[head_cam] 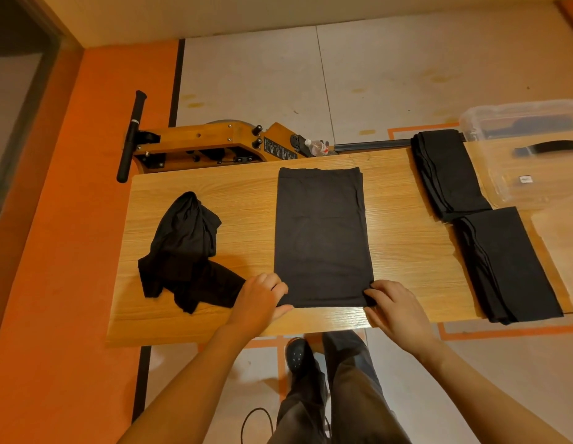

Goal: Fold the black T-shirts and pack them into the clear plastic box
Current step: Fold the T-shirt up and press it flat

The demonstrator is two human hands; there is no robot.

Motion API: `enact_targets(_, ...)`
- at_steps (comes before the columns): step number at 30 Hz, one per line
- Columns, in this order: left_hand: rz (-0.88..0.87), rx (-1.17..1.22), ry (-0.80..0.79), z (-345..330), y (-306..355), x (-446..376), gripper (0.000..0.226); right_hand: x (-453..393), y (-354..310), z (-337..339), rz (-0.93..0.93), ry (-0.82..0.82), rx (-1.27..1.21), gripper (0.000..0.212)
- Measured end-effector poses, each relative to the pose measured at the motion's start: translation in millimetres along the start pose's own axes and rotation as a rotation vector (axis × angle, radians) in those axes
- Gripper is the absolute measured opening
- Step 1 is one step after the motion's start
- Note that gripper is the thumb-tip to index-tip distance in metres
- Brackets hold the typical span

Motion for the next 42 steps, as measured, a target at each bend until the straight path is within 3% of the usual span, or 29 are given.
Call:
enact_targets(9,-0.099,-0.04,-0.051,4,-8,-1,0.026,-7,4,11,0.094,-0.092,0.044,0.069)
enact_targets(11,-0.109,-0.032,-0.054,4,-8,-1,0.021,-12,4,12,0.089,-0.079,0.02,0.06)
enact_targets(13,-0.098,0.015,-0.041,7,-8,-2,0.016,-20,2,15,0.064,-0.011,-0.047,0.033)
enact_targets(15,-0.017,0.154,-0.019,13,-12,-6,0.005,-32,1,21,-0.023,0.065,-0.126,0.012)
enact_targets(17,0.13,0.318,-0.002,15,-18,-12,0.017,-44,1,28,-0.144,0.117,-0.235,0.006)
enact_targets(23,0.591,0.884,-0.101,23,-30,-46,0.008,-78,10,31,-0.51,0.126,-0.797,0.01)
enact_targets(33,0.689,0.971,0.023,31,-40,-102,0.011,-120,27,28,-0.575,0.207,-0.879,0.01)
enact_targets(39,0.718,0.895,0.014,29,-38,-112,0.018,-129,38,20,-0.618,0.175,-0.9,0.016)
enact_targets(42,0.784,0.974,-0.015,26,-37,-112,0.03,-129,39,18,-0.619,0.14,-0.898,0.015)
Point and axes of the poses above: each hand's wrist, its own x-axis away from the middle knuckle, its own z-axis out of the back of the hand, y = z × x, the point moved 3 cm from there along -x, towards the middle knuckle, and after that the axes turned 7 degrees about z, right-handed, at the moved point
